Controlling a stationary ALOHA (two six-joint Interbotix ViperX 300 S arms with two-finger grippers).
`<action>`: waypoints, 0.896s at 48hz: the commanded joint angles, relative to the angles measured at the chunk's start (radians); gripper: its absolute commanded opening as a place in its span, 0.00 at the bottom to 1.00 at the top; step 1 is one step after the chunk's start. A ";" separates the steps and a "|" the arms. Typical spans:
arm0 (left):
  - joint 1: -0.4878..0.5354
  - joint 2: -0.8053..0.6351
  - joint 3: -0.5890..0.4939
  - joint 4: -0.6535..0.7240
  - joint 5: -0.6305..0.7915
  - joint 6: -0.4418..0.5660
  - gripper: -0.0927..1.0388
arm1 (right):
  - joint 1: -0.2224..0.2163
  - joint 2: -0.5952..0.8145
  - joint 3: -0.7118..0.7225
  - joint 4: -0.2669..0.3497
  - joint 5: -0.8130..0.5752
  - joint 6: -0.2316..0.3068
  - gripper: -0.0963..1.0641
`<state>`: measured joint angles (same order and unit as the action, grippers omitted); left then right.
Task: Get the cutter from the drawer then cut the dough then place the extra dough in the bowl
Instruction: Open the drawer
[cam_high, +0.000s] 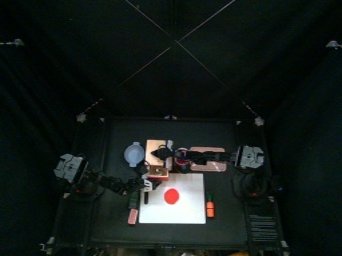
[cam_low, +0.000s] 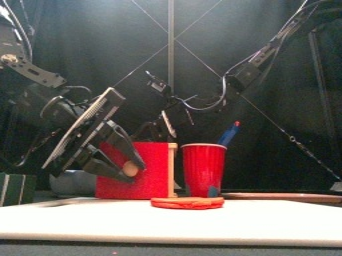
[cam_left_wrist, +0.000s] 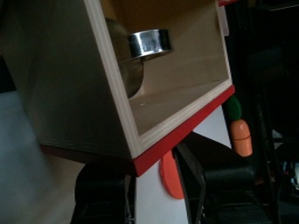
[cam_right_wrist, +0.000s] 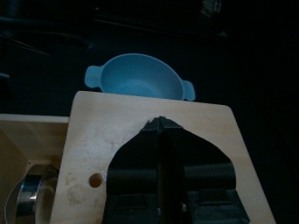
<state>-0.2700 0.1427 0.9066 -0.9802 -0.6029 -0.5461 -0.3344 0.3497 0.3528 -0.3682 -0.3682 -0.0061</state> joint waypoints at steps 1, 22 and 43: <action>-0.049 -0.012 -0.020 0.006 0.034 0.002 0.62 | -0.003 -0.006 0.000 -0.002 0.020 -0.003 0.05; -0.051 -0.005 -0.017 0.011 0.044 0.014 0.66 | -0.003 -0.006 -0.003 -0.002 0.026 -0.005 0.04; -0.038 -0.032 -0.008 0.038 0.023 0.015 0.91 | -0.003 -0.006 -0.002 -0.002 0.029 -0.005 0.04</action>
